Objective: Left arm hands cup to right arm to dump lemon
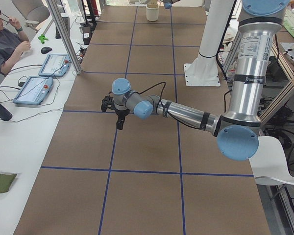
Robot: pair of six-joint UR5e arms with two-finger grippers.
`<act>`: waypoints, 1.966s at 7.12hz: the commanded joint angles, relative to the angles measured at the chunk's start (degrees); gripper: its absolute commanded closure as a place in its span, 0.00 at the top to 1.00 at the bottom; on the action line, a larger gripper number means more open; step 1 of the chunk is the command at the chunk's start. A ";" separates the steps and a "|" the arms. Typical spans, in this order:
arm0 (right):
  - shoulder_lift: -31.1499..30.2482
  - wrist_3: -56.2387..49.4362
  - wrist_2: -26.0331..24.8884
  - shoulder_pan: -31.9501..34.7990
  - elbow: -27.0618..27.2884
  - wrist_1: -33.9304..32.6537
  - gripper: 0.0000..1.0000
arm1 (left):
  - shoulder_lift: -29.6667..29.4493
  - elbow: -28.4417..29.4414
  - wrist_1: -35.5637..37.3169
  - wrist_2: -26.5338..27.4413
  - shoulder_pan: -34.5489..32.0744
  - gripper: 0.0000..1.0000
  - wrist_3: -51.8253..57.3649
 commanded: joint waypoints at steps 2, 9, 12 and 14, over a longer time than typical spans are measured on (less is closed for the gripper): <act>3.21 -24.95 2.97 -0.26 6.71 -23.39 0.22 | -0.05 -0.43 0.52 -0.09 0.00 1.00 -0.44; 31.42 -46.37 -7.18 -16.57 6.10 -64.54 0.22 | -14.86 -1.67 1.14 -7.21 6.82 1.00 -26.05; 39.33 -46.90 -16.60 -27.12 6.45 -72.91 0.20 | -22.53 -0.44 0.88 -6.94 10.72 1.00 -40.49; 43.55 -51.19 -24.76 -33.10 6.02 -73.28 0.13 | -28.23 2.88 0.88 -7.12 11.77 1.00 -50.82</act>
